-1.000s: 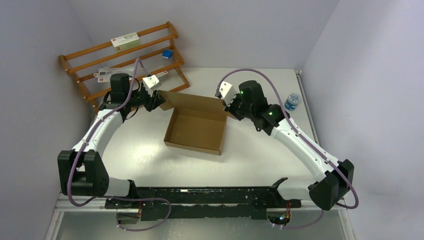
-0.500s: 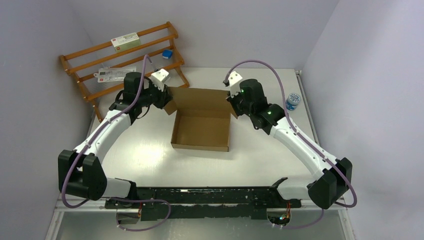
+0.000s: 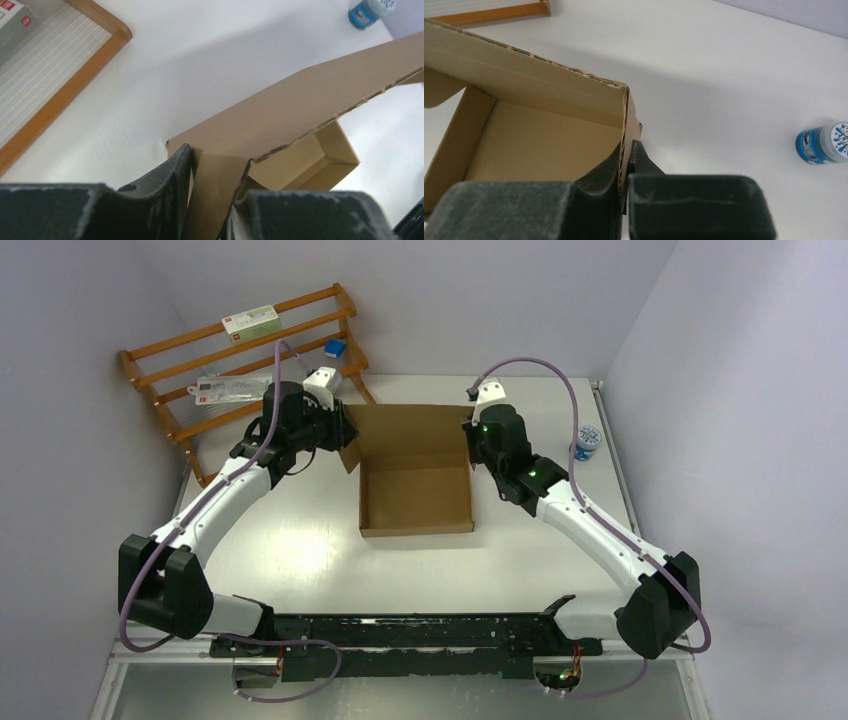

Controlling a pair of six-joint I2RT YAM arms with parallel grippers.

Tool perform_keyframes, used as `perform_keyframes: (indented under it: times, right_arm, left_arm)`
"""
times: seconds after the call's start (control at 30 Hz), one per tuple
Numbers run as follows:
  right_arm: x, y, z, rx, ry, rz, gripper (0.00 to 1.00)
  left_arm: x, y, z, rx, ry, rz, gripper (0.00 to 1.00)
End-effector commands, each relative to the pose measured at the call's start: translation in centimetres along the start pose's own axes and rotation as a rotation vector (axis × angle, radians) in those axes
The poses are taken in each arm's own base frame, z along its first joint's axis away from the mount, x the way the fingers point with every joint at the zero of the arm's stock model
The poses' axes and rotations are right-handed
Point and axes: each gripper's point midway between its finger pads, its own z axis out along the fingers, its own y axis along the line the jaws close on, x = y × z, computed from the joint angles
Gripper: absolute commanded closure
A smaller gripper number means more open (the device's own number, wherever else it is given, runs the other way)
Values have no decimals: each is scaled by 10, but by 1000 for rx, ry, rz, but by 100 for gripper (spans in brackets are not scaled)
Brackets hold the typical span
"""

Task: Fold the paper box

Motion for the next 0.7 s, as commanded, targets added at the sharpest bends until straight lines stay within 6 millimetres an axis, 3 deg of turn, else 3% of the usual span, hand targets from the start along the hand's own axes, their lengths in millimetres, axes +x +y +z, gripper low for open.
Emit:
perform_keyframes:
  times: [0.0, 0.13, 0.4, 0.67]
  right_arm:
    - [-11, 17, 11, -40, -61, 104, 99]
    - [-9, 15, 12, -25, -65, 103, 98]
    - [-9, 4, 6, 5, -114, 39, 97]
    - [2, 4, 5, -6, -116, -15, 94]
  left_arm:
    - [-17, -31, 2, 67, -88, -179, 71]
    - [-14, -30, 0, 35, -92, -237, 66]
    - [1, -5, -18, -152, 48, -130, 43]
    - [25, 13, -35, -235, 199, -7, 43]
